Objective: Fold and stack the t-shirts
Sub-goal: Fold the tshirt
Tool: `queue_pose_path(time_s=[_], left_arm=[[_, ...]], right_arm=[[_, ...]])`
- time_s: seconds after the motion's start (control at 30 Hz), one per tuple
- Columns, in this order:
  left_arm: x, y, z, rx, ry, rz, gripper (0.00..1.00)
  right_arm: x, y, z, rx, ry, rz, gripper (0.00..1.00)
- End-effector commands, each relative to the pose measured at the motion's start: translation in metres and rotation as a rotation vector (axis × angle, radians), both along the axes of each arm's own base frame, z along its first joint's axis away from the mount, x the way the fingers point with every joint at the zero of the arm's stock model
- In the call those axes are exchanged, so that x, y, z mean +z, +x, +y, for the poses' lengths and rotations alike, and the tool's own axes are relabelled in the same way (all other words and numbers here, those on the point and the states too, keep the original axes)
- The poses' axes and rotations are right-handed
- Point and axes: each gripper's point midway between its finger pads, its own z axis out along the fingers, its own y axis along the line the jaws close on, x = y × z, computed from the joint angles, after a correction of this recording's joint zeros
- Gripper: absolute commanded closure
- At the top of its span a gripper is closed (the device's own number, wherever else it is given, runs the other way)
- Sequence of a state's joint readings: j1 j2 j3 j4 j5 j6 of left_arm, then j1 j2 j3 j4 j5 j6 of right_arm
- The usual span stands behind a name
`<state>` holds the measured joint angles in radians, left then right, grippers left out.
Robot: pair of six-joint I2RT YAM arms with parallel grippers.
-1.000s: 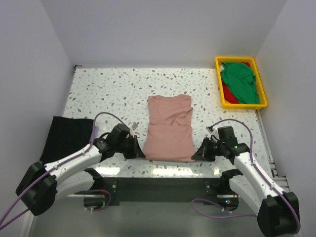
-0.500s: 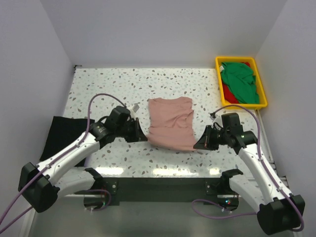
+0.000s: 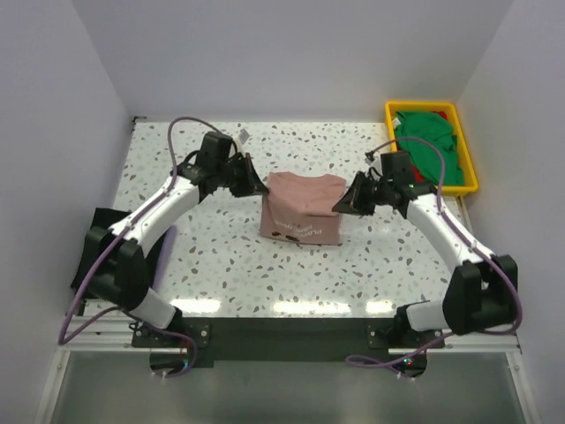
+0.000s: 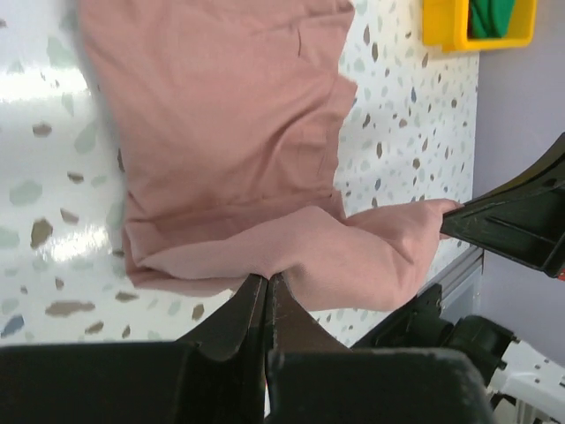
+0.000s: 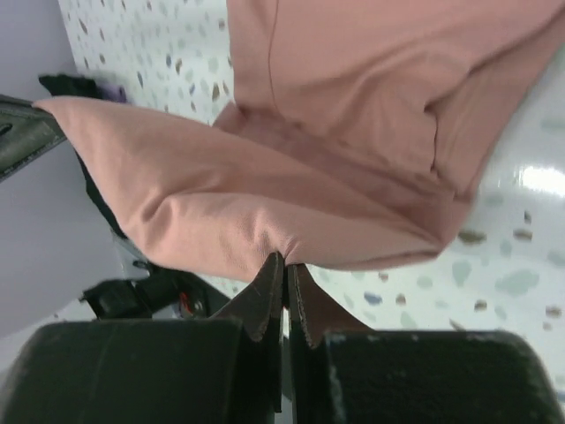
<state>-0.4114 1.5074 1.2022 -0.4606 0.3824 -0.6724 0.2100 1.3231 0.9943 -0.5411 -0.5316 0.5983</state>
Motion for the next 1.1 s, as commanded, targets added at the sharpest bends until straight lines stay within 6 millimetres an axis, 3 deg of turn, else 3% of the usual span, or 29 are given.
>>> queue_pose_path(time_s=[0.0, 0.07, 0.1, 0.2, 0.27, 0.3, 0.37, 0.4, 0.43, 0.5, 0.53, 0.6, 0.63, 0.67, 0.73, 0.8, 0.83, 0.9, 0.93, 0.97, 1.0, 1.07], left_arm=[[0.036, 0.059, -0.017, 0.000, -0.123, -0.128, 1.00], [0.043, 0.084, -0.022, -0.006, -0.156, -0.146, 1.00], [0.020, 0.095, -0.028, -0.023, -0.162, -0.097, 1.00], [-0.009, 0.138, -0.031, -0.009, -0.179, -0.059, 1.00], [-0.004, 0.166, -0.035, -0.002, -0.206, -0.106, 1.00], [-0.027, 0.178, -0.036, 0.010, -0.202, -0.080, 1.00], [-0.020, 0.203, -0.039, 0.009, -0.240, -0.133, 1.00], [-0.043, 0.211, -0.040, 0.011, -0.244, -0.096, 1.00], [-0.036, 0.223, -0.041, 0.012, -0.268, -0.139, 1.00], [-0.047, 0.228, -0.044, 0.021, -0.316, -0.119, 0.98], [-0.040, 0.234, -0.049, 0.003, -0.350, -0.162, 0.93], [-0.042, 0.237, -0.049, -0.013, -0.360, -0.164, 0.71], [-0.041, 0.238, -0.047, -0.007, -0.349, -0.166, 0.59], [-0.038, 0.236, -0.044, -0.008, -0.344, -0.179, 0.49], [-0.041, 0.233, -0.038, 0.002, -0.324, -0.197, 0.41], [-0.028, 0.234, -0.026, 0.027, -0.300, -0.236, 0.38], [-0.026, 0.232, -0.023, 0.037, -0.290, -0.239, 0.37], [-0.020, 0.228, -0.010, 0.074, -0.239, -0.263, 0.38], [-0.029, 0.221, -0.003, 0.098, -0.204, -0.236, 0.41], [-0.013, 0.217, 0.003, 0.114, -0.175, -0.271, 0.42], [-0.012, 0.219, 0.014, 0.168, -0.131, -0.287, 0.44], [-0.013, 0.200, 0.024, 0.197, -0.057, -0.256, 0.58]], right_arm=[[0.021, 0.071, 0.003, -0.076, 0.027, -0.114, 1.00], [0.008, 0.098, 0.001, -0.087, 0.029, -0.077, 1.00], [0.002, 0.106, -0.001, -0.095, 0.022, -0.069, 1.00], [-0.023, 0.142, -0.014, -0.148, 0.015, -0.036, 1.00], [-0.029, 0.166, -0.029, -0.187, 0.016, -0.031, 1.00], [-0.053, 0.174, -0.032, -0.194, 0.019, 0.017, 1.00], [-0.066, 0.193, -0.043, -0.235, 0.044, 0.026, 1.00], [-0.064, 0.205, -0.045, -0.241, 0.059, 0.013, 1.00], [-0.075, 0.217, -0.050, -0.259, 0.071, 0.020, 1.00], [-0.082, 0.224, -0.053, -0.272, 0.085, 0.037, 1.00], [-0.091, 0.227, -0.054, -0.270, 0.097, 0.046, 0.97], [-0.091, 0.231, -0.055, -0.268, 0.087, 0.043, 0.92], [-0.093, 0.230, -0.055, -0.261, 0.075, 0.044, 0.77], [-0.093, 0.230, -0.057, -0.266, 0.063, 0.038, 0.68], [-0.085, 0.231, -0.059, -0.271, 0.048, 0.011, 0.50], [-0.080, 0.230, -0.061, -0.280, 0.042, 0.000, 0.43], [-0.075, 0.233, -0.076, -0.307, 0.039, -0.011, 0.42], [-0.059, 0.232, -0.082, -0.326, 0.007, -0.046, 0.41], [-0.054, 0.230, -0.084, -0.331, -0.015, -0.061, 0.41], [-0.057, 0.222, -0.087, -0.340, -0.043, -0.050, 0.41], [-0.041, 0.220, -0.097, -0.382, -0.104, -0.094, 0.42], [-0.043, 0.201, -0.091, -0.367, -0.171, -0.094, 0.42]])
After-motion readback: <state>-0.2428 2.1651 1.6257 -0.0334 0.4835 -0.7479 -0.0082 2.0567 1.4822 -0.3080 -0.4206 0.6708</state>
